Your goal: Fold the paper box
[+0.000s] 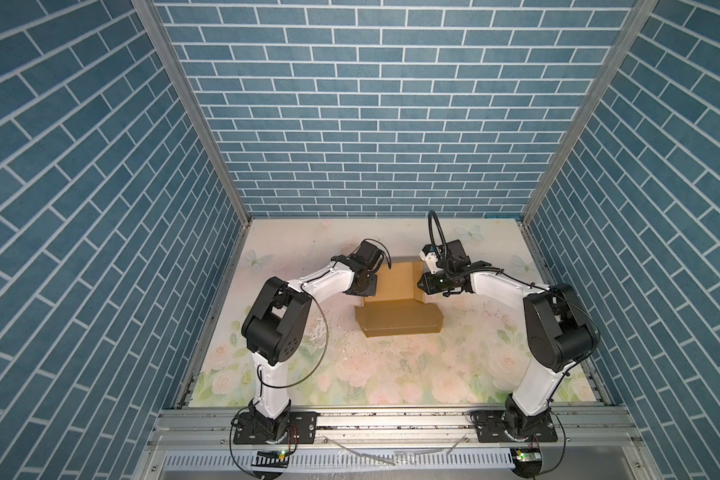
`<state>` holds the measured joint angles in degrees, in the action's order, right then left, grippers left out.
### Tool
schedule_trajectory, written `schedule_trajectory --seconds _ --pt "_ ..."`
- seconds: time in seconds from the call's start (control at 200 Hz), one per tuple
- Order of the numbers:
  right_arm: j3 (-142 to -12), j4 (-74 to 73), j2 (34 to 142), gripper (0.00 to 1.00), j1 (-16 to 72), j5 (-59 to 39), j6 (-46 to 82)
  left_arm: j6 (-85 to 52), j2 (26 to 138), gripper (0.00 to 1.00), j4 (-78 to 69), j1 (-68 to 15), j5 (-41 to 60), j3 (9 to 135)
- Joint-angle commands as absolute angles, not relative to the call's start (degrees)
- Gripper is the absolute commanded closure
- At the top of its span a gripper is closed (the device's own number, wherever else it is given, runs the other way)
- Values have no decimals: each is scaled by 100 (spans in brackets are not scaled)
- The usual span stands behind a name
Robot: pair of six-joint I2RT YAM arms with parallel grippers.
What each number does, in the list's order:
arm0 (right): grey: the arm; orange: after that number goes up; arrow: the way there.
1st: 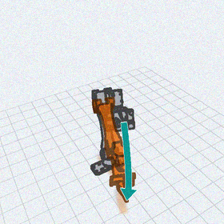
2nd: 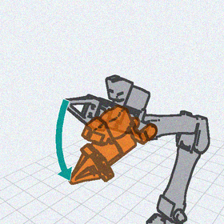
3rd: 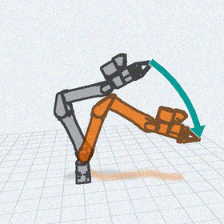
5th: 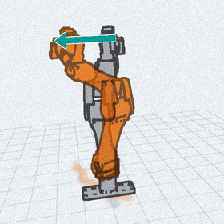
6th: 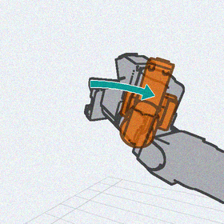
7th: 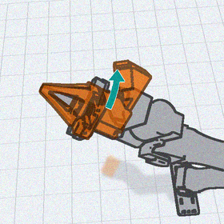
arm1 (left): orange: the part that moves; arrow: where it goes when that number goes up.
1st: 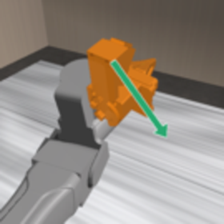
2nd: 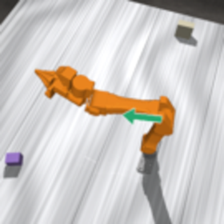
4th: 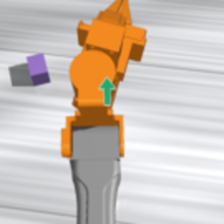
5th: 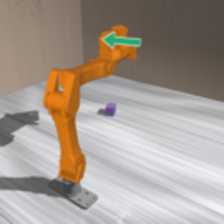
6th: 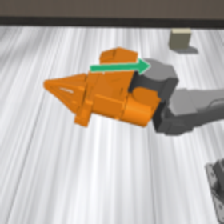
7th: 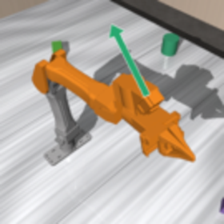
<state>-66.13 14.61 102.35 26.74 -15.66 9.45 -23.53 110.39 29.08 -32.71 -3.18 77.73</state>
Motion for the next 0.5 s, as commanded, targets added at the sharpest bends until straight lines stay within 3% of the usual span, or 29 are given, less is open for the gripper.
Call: schedule_trajectory --seconds 0.0,0.495 --pt "-6955 1855 10339 80 2941 -1269 1017 -2381 11075 86 2673 -3358 -96 7673" --pt "-7588 2765 10391 95 3685 732 1195 -2617 10753 82 2182 -3363 102 7336"
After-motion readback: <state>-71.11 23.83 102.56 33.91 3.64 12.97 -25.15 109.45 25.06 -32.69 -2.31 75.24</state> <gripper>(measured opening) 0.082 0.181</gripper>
